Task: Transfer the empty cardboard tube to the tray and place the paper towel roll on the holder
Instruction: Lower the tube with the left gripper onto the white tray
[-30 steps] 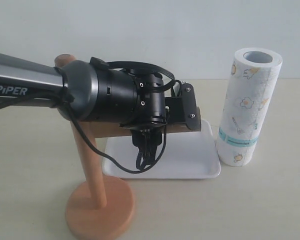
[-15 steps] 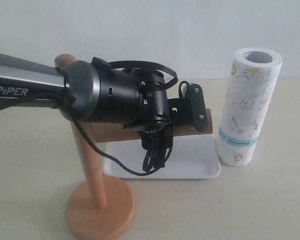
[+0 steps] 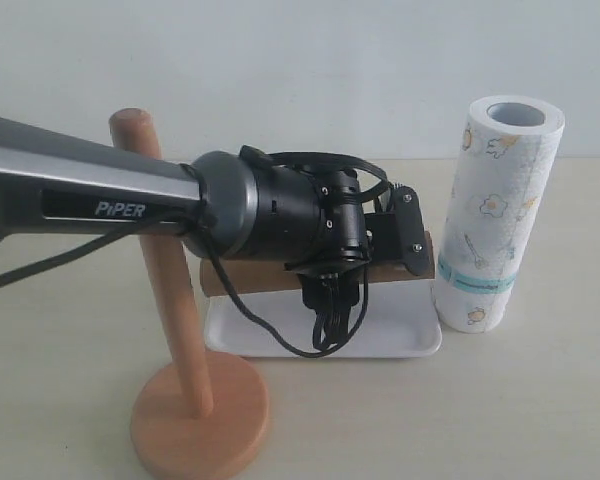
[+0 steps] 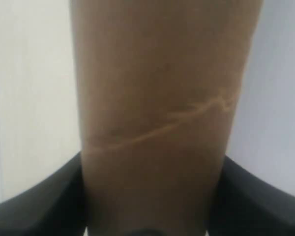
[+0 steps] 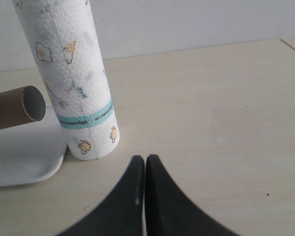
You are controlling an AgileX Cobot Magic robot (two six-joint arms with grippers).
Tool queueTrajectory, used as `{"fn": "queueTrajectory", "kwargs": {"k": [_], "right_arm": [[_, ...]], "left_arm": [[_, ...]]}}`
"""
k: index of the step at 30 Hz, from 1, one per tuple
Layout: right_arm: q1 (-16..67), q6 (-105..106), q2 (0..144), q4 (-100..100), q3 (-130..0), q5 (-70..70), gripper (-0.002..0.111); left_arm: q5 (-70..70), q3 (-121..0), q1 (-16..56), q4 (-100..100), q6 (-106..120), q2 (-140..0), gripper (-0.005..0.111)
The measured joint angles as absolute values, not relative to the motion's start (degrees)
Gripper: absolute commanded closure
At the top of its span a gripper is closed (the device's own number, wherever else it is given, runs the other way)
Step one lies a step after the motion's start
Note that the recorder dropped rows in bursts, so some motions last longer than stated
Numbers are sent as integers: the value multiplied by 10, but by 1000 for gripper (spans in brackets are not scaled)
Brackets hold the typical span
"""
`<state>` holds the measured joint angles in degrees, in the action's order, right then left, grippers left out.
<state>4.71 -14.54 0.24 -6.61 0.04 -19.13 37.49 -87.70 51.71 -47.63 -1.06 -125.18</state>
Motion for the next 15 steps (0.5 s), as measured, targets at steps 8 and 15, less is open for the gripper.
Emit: {"fn": "queueTrajectory", "kwargs": {"k": [8, 15], "right_arm": [[47, -145, 2, -66, 0, -191, 108], [47, -145, 2, -66, 0, -191, 108]], "left_arm": [[365, -901, 517, -475, -12, -1282, 103], [365, -902, 517, -474, -8, -1301, 103]]}}
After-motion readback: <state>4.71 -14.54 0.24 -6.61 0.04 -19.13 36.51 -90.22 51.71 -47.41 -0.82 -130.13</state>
